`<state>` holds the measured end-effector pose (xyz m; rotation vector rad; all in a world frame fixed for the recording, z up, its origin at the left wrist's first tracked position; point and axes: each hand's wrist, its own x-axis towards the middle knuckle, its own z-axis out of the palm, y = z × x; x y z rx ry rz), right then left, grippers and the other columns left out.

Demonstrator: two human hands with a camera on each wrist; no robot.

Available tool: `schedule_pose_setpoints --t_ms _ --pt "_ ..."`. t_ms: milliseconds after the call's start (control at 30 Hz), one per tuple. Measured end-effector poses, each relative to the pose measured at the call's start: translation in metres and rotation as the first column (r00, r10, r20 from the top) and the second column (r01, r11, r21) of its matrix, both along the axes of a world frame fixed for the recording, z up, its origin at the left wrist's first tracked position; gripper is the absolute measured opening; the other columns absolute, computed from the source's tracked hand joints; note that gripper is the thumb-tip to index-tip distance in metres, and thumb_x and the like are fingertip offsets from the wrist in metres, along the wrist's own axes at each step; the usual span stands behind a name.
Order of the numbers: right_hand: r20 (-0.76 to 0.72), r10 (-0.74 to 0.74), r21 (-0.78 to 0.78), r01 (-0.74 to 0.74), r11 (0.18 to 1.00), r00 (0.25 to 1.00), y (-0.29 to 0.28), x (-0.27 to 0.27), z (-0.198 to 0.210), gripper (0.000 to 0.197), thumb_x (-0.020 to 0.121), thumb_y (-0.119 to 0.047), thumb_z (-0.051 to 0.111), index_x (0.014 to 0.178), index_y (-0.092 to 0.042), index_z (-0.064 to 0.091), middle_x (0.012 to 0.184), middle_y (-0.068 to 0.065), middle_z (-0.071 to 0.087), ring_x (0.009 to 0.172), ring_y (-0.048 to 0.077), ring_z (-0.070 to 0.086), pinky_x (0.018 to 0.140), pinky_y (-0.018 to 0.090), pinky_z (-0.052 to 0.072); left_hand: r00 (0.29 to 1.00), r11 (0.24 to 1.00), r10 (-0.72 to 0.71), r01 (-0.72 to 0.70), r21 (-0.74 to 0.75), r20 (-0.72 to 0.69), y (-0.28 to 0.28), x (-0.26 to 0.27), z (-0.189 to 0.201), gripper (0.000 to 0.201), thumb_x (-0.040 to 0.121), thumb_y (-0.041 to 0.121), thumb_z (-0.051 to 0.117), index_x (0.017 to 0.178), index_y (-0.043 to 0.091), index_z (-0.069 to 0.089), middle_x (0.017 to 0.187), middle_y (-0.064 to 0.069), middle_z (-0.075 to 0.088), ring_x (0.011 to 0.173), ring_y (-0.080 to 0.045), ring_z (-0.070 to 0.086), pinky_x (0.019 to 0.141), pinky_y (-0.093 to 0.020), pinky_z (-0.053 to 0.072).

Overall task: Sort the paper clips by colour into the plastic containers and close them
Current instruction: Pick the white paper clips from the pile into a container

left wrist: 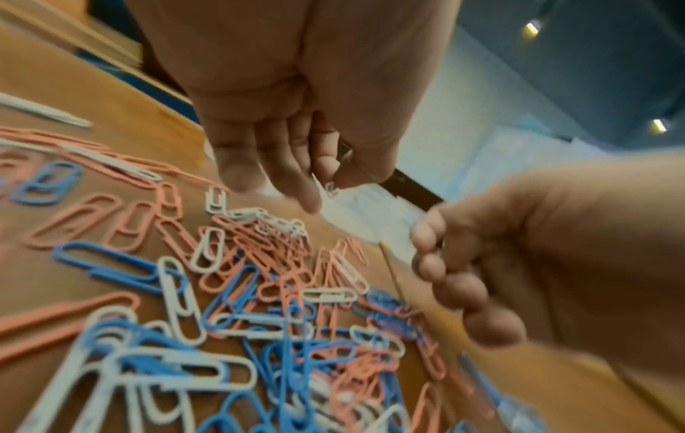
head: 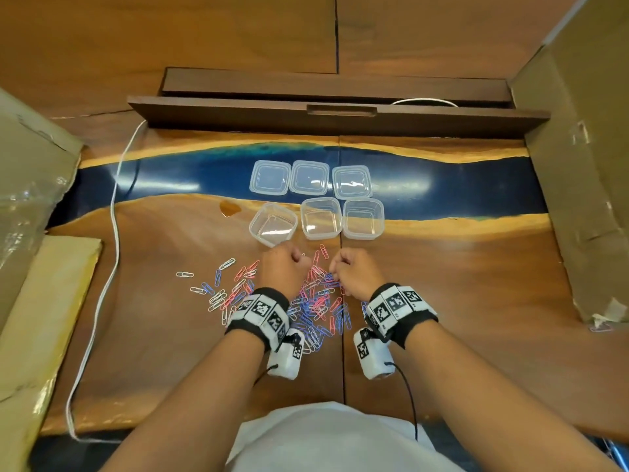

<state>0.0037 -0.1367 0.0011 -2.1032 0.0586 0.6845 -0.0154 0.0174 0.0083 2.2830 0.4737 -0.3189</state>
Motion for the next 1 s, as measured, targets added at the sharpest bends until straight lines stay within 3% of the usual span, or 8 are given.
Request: schedule_pose_setpoints --t_ms 167,300,400,467,667,800,900,1000 --pt "0.153 0.124 -0.158 -0.100 0.982 0.980 0.014 0.001 -0.012 0.009 0.084 -0.018 0.065 0.078 -0.011 0.061 0.073 0.000 0.062 0.065 0.012 0.054 0.065 0.030 0.050 0.981 0.928 0.154 -0.184 -0.326 -0.116 0.029 -0.024 0.006 0.007 0.083 0.001 0.060 0.088 0.005 0.059 0.074 -0.009 0.070 0.064 -0.020 0.068 0.065 -0.038 0.058" --pt "0.195 0.218 -0.299 -0.154 0.942 0.956 0.018 0.000 -0.019 0.006 0.082 -0.020 0.068 0.079 -0.016 0.065 0.079 -0.002 0.066 0.076 0.015 0.061 0.071 0.033 0.054 0.975 0.900 0.127 -0.190 -0.392 -0.180 0.045 -0.031 -0.001 0.020 0.090 0.002 0.049 0.100 0.016 0.059 0.076 -0.007 0.063 0.065 -0.020 0.061 0.064 -0.041 0.058" --pt "0.189 0.216 -0.318 -0.149 0.936 0.958 0.020 -0.002 -0.021 0.014 0.084 -0.009 0.062 0.071 -0.015 0.062 0.076 0.001 0.066 0.072 0.017 0.062 0.068 0.031 0.055 0.972 0.895 0.112 -0.188 -0.404 -0.204 0.048 -0.029 -0.002 0.023 0.095 0.008 0.040 0.089 0.014 0.062 0.077 -0.002 0.056 0.063 -0.014 0.052 0.050 -0.030 0.047" --pt "0.181 0.222 -0.318 -0.157 0.935 0.958 0.021 -0.003 -0.019 0.014 0.085 -0.007 0.059 0.072 -0.013 0.063 0.076 0.002 0.066 0.072 0.017 0.062 0.063 0.025 0.051 0.967 0.890 0.109 -0.198 -0.410 -0.231 0.046 -0.024 0.001 0.023 0.093 0.010 0.041 0.080 0.013 0.060 0.075 -0.001 0.053 0.062 -0.012 0.047 0.051 -0.027 0.041" --pt "0.085 0.110 -0.102 -0.101 0.990 0.990 0.013 -0.010 -0.003 0.013 0.089 -0.011 0.053 0.077 -0.012 0.049 0.068 0.000 0.049 0.058 0.013 0.045 0.054 0.022 0.038 0.995 0.997 -0.058 0.054 -0.054 -0.079 0.031 -0.008 -0.007 0.007 0.087 0.022 0.059 0.081 0.020 0.056 0.075 -0.004 0.062 0.070 -0.025 0.060 0.070 -0.035 0.052" --pt "-0.236 -0.063 0.166 0.104 0.981 0.970 -0.001 -0.021 0.004 0.029 0.079 0.000 0.050 0.061 -0.020 0.038 0.061 0.007 0.043 0.042 0.013 0.032 0.037 0.021 0.024 0.978 0.961 -0.201 0.208 0.181 -0.054 0.026 0.000 -0.011 0.019 0.088 0.027 0.065 0.105 0.017 0.067 0.094 -0.007 0.068 0.087 -0.028 0.064 0.075 -0.032 0.049" --pt "-0.351 -0.152 0.302 0.265 0.916 0.924 -0.009 -0.031 0.004 0.030 0.064 0.007 0.047 0.051 -0.018 0.037 0.057 0.016 0.045 0.037 0.015 0.031 0.033 0.019 0.024 0.977 0.960 -0.204 0.213 0.183 -0.065 0.020 0.004 -0.013 0.013 0.087 0.023 0.066 0.081 0.011 0.067 0.080 -0.008 0.067 0.078 -0.028 0.066 0.073 -0.035 0.054" --pt "-0.382 -0.175 0.306 0.303 0.902 0.907 -0.013 -0.038 0.003 0.029 0.067 0.011 0.039 0.053 -0.014 0.038 0.049 0.011 0.043 0.031 0.015 0.032 0.032 0.019 0.024 0.978 0.969 -0.168 0.187 0.163 -0.124 0.017 0.006 -0.014 0.019 0.086 0.018 0.063 0.068 0.015 0.060 0.072 -0.007 0.065 0.071 -0.027 0.065 0.072 -0.039 0.057"
